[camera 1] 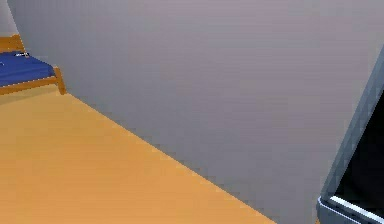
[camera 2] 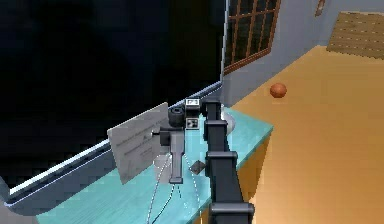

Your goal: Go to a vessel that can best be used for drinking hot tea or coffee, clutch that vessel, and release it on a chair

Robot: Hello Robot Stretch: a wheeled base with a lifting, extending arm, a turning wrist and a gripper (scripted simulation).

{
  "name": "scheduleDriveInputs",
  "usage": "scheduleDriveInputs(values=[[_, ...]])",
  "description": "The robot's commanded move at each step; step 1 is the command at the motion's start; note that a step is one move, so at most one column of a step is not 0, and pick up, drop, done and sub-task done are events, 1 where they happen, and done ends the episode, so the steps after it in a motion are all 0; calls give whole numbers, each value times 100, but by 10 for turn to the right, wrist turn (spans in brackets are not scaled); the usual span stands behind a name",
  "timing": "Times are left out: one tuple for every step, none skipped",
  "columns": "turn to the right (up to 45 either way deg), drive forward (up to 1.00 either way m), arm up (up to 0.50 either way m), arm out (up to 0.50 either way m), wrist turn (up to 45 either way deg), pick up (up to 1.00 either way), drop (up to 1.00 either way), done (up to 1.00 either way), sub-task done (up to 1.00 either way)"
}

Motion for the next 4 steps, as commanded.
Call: scheduleDriveInputs(values=[[0, 0, 0, 0, 450, 0, 0, 0, 0], [0, 0, 0, 0, 450, 0, 0, 0, 0], [0, 0, 0, 0, 450, 0, 0, 0, 0], [0, 0, 0, 0, 150, 0, 0, 0, 0]])
